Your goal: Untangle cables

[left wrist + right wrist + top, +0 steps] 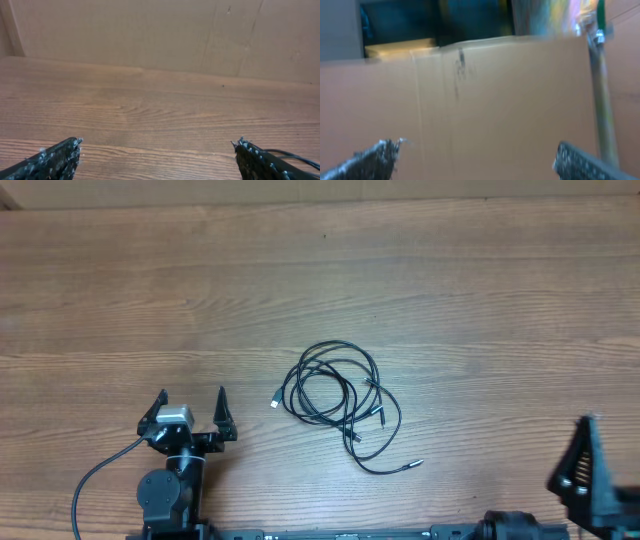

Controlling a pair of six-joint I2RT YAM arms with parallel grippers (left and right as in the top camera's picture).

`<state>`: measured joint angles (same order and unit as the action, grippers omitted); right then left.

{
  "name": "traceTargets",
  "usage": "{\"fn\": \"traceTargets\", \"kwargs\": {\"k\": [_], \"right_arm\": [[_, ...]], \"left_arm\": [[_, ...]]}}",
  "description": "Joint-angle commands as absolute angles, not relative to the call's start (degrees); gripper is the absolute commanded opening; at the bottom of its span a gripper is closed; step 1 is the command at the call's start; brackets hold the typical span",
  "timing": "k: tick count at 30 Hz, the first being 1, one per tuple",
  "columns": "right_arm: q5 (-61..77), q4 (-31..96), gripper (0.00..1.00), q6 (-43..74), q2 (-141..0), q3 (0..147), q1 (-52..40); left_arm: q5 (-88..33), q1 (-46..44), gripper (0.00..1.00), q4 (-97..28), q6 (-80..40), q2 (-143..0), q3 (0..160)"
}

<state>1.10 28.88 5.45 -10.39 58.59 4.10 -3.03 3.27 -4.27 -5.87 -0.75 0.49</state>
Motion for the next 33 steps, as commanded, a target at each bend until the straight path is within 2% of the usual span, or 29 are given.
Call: {"fn": "traceTargets", "kwargs": {"k": [1, 5, 12, 18, 24, 29, 33], "right_arm": [[-1.45, 38.02, 1.0, 4.16, -27.49, 78.59, 4.25], [-1.45, 51.86, 1.0, 4.16, -49.12, 103.07, 4.25], [-1.43, 75.53, 1.0, 4.19, -80.42, 132.46, 4.25], [-2.96, 86.5, 1.0, 4.19, -97.41, 133.12, 4.25], [-0.32, 88.99, 1.0, 4.38, -109.91, 133.08, 4.25], [-0.36, 89.58, 1.0, 4.43, -108.75, 133.14, 4.25], [-2.26, 92.82, 1.0, 5.78, -99.92, 133.14, 4.25]], "left_arm": [[-2.52, 3.31, 1.0, -4.34, -6.44, -0.25, 0.27], [-2.52, 3.31, 1.0, -4.34, -6.44, -0.25, 0.27], [-2.55, 3.31, 1.0, -4.34, -6.44, -0.25, 0.27], [-2.52, 3.31, 1.0, -4.34, -6.44, -0.25, 0.27], [-2.52, 3.31, 1.0, -4.34, -6.44, -0.25, 0.27], [-2.52, 3.31, 1.0, -4.34, -6.44, -0.25, 0.27], [-2.52, 3.31, 0.99, -4.34, -6.44, -0.25, 0.27]]}}
